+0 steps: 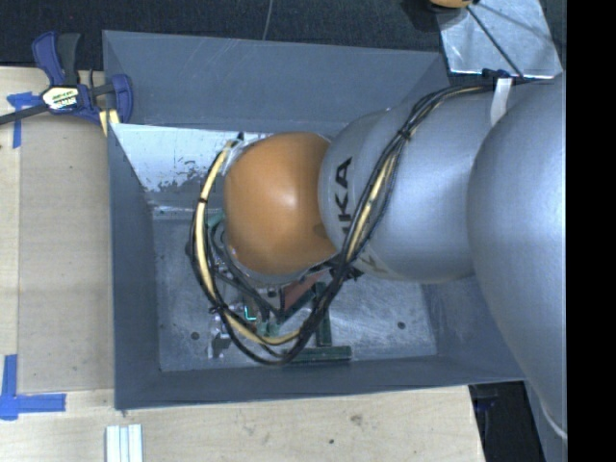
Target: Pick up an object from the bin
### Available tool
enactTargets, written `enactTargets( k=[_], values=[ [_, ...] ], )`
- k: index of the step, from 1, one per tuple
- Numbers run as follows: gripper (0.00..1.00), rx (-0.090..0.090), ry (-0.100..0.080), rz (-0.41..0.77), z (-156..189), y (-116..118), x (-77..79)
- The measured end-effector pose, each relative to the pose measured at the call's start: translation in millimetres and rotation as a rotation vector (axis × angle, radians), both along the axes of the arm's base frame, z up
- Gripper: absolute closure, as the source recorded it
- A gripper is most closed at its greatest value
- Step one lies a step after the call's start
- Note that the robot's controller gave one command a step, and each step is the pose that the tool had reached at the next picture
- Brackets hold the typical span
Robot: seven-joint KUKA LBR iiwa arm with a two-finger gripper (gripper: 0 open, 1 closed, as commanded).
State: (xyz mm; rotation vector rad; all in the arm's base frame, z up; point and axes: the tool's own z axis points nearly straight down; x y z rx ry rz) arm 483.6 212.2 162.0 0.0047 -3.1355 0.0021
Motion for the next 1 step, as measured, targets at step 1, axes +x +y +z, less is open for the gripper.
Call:
enactTargets(
  k=[1],
  values=[
    [0.00, 0.002, -0.008, -0.004, 4.3, -0.8, 2.3]
  ],
)
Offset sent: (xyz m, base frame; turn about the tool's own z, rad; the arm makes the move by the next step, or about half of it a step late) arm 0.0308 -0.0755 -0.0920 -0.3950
